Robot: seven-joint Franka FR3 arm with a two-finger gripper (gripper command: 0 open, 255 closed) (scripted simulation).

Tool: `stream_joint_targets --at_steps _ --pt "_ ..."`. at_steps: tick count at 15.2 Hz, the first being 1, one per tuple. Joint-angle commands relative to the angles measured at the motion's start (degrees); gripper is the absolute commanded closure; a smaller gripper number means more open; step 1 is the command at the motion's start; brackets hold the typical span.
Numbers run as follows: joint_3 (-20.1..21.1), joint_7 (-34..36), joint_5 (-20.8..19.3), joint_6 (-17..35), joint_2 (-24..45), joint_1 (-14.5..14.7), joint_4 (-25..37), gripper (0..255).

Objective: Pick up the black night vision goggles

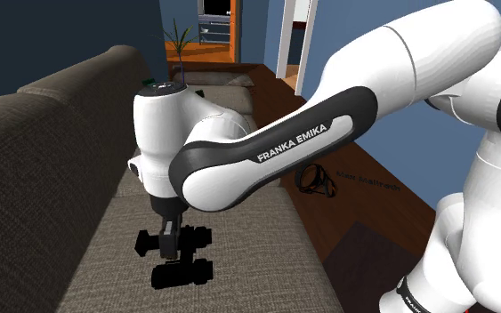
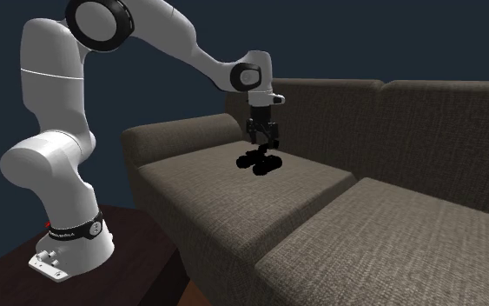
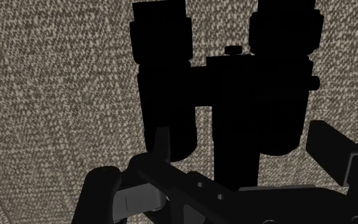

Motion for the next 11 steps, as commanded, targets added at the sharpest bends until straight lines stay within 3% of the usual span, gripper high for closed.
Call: stream_joint_targets --at_steps 1,2,3,11 --pt "-0.08 0.07 -0.20 1.21 0.42 0.00 -0.78 0" --pt "-0.08 0.07 -0.20 1.21 0.42 0.00 -0.79 0" --pt "-0.07 0.12 -0.25 1.21 0.53 0.03 -0.69 255" --pt "-0.10 0.04 -0.23 1.13 0.52 -0.01 -0.61 255"
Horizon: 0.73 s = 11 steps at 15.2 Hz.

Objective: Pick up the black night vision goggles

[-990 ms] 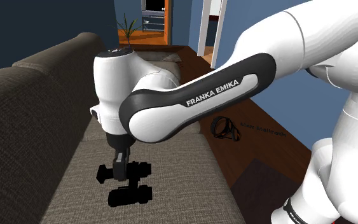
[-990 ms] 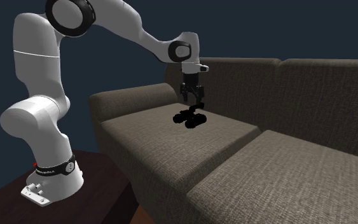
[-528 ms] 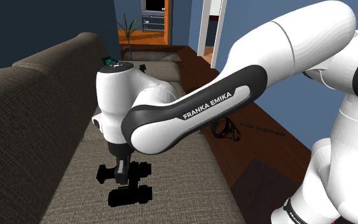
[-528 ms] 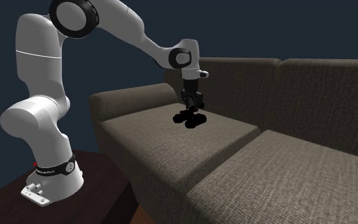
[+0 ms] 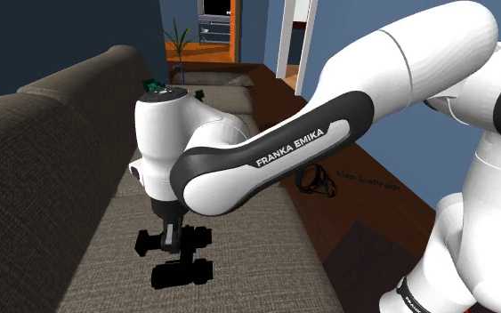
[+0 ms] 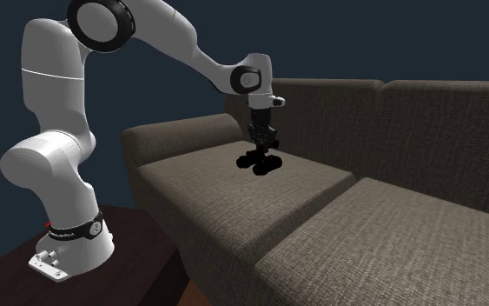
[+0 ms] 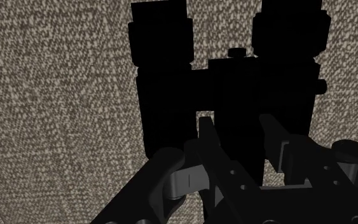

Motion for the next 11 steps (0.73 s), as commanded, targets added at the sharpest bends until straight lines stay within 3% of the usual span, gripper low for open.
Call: stream_joint_targets --at_steps 1,11 --pt "0.00 0.03 0.00 0.07 -0.06 0.00 -0.17 255" --pt "0.29 -0.77 1.21 -6.96 -2.55 -0.21 4.53 255"
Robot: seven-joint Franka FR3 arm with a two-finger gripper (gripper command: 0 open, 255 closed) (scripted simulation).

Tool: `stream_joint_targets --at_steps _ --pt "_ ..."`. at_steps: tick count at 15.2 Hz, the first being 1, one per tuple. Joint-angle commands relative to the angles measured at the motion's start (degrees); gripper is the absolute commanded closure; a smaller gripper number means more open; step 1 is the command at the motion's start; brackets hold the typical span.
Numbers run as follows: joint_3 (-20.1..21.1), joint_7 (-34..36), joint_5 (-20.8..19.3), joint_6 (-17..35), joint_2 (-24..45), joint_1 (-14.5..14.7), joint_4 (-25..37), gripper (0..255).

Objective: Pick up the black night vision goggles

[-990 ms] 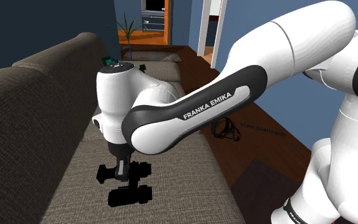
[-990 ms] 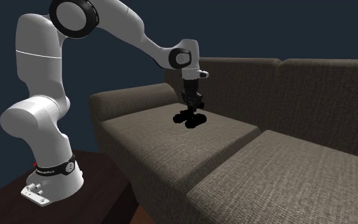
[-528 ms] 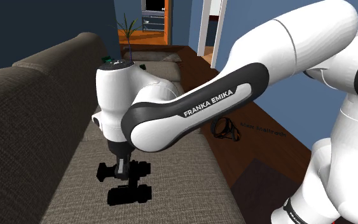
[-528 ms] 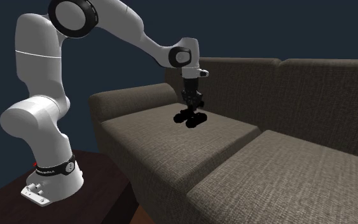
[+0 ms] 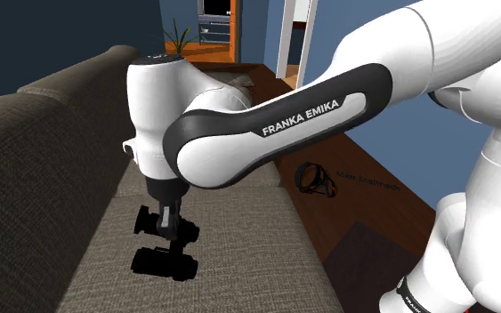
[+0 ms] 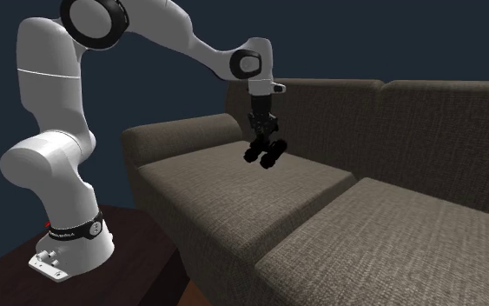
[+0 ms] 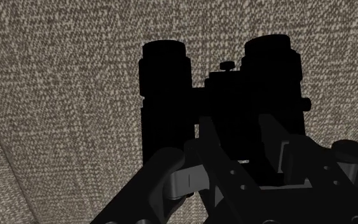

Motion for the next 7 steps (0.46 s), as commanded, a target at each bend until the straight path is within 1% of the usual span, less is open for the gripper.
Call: stream_joint_targets --at_steps 1,5,7 --pt "0.06 -0.14 0.23 -1.39 -0.55 -0.03 0.91 255" --pt "0.12 -0.34 0.53 -4.29 -1.17 -0.06 3.23 255" --pt "0.12 -0.35 0.54 -4.40 -1.19 -0.06 3.32 255"
